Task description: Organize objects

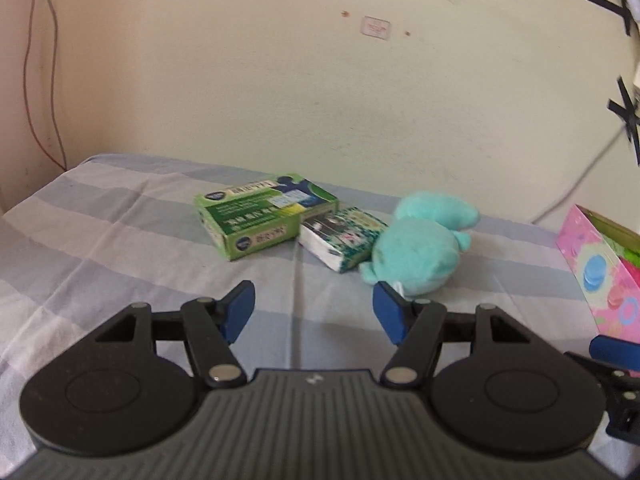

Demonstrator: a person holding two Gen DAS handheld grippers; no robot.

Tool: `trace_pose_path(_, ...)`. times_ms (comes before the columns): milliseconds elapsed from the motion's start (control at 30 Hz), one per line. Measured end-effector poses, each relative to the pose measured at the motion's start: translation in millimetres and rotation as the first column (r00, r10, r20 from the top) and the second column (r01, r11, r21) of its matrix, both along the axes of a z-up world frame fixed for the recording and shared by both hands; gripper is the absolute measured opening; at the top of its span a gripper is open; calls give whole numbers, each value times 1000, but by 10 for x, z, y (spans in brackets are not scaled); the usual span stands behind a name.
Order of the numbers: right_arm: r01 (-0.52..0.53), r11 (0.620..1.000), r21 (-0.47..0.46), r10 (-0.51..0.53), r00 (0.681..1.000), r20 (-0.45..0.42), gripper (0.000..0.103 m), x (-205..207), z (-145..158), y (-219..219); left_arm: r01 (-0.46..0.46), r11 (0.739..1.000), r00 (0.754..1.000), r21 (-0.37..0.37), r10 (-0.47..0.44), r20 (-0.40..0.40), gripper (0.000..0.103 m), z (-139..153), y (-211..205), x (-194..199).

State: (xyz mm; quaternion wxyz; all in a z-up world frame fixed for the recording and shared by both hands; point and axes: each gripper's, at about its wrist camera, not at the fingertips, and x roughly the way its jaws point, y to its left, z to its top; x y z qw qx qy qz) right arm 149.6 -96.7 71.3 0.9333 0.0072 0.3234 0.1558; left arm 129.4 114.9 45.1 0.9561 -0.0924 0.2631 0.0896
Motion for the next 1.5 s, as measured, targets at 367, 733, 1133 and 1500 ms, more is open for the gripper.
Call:
trace_pose_path(367, -13, 968, 252, 50, 989, -141, 74, 1060, -165, 481, -45, 996, 999, -78, 45, -1, 67, 6, 204, 85)
trace_pose_path(733, -109, 994, 9, 109, 994, 22, 36, 485, 72, 316, 48, 978, 999, -202, -45, 21, 69, -15, 224, 52)
trace_pose_path(1133, -180, 823, -539, 286, 951, 120, 56, -896, -98, 231, 509, 771, 851, -382, -518, 88, 75, -128, -287, 51)
trace_pose_path(1500, -181, 973, -142, 198, 974, 111, 77, -896, 165, -202, 552, 717, 816, -426, -569, 100, 80, -178, -300, 48)
